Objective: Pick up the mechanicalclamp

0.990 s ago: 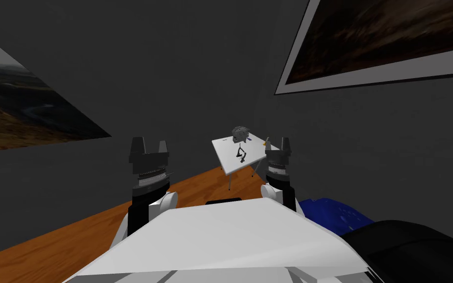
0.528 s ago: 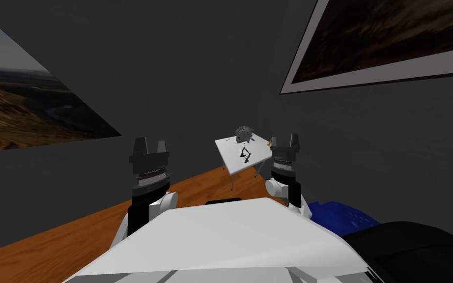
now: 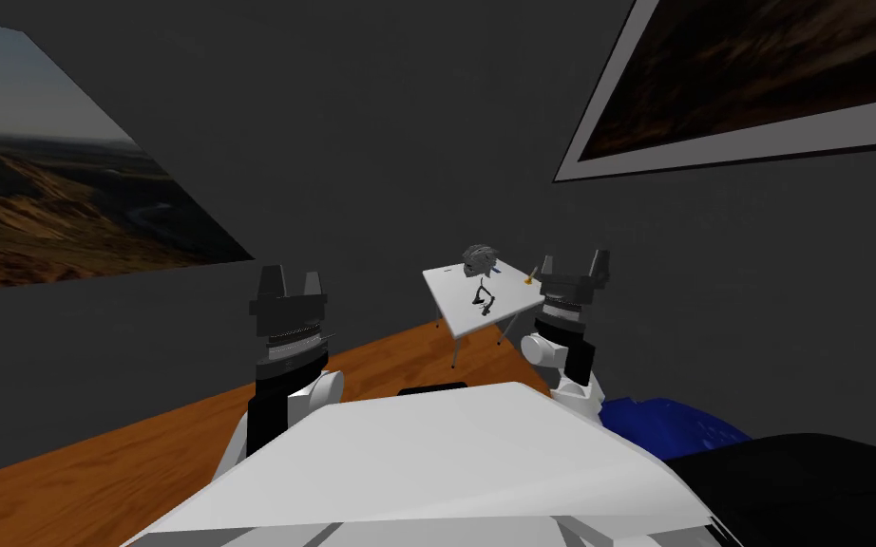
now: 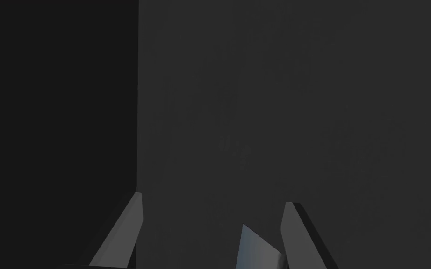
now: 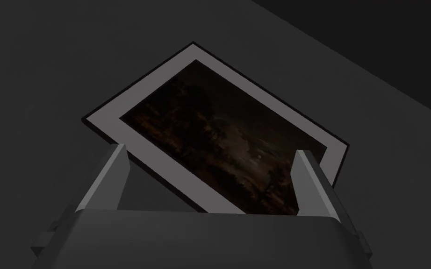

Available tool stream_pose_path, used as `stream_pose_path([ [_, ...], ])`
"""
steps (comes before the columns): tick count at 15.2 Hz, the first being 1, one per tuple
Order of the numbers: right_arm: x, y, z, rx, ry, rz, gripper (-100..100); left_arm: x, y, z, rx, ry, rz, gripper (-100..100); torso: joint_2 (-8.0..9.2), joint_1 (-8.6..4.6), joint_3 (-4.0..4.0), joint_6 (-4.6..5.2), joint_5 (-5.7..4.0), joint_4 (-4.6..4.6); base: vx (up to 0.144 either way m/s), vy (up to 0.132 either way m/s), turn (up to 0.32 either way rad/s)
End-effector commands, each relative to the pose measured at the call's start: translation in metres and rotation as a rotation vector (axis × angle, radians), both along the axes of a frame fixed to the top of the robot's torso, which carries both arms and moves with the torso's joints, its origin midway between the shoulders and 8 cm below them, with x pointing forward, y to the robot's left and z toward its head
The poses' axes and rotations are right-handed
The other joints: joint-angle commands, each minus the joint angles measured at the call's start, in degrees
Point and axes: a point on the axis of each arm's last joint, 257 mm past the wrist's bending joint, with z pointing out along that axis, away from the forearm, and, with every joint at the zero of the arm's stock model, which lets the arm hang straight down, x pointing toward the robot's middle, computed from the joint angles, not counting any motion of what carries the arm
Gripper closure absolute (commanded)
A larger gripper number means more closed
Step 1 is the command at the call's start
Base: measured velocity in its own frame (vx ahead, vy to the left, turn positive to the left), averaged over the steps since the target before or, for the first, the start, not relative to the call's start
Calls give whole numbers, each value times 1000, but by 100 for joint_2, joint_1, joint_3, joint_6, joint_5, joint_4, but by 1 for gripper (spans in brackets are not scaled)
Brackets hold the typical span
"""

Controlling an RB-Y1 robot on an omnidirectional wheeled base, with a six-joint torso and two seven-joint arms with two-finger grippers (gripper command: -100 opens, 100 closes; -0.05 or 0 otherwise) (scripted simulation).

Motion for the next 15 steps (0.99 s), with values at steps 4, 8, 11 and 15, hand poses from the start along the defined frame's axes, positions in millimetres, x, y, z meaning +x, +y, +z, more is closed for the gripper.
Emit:
stream_pose_path([
  [4,-11,-40,21,77,-104,-14,-100,0,0,0,0,0,0,0,4,5,2,2,2,1,-2,77,62],
  [8,-18,-63,28,141,-161,-10,-100,0,0,0,0,0,0,0,0,1,0,0,0,0,9,66,61],
  [11,-26,-84,35,191,-218,-14,-100,0,0,0,0,0,0,0,-2,2,-1,0,0,0,15,69,58],
  [15,-35,-108,40,257,-283,-12,-100,0,0,0,0,0,0,0,0,9,0,0,2,0,7,71,51],
])
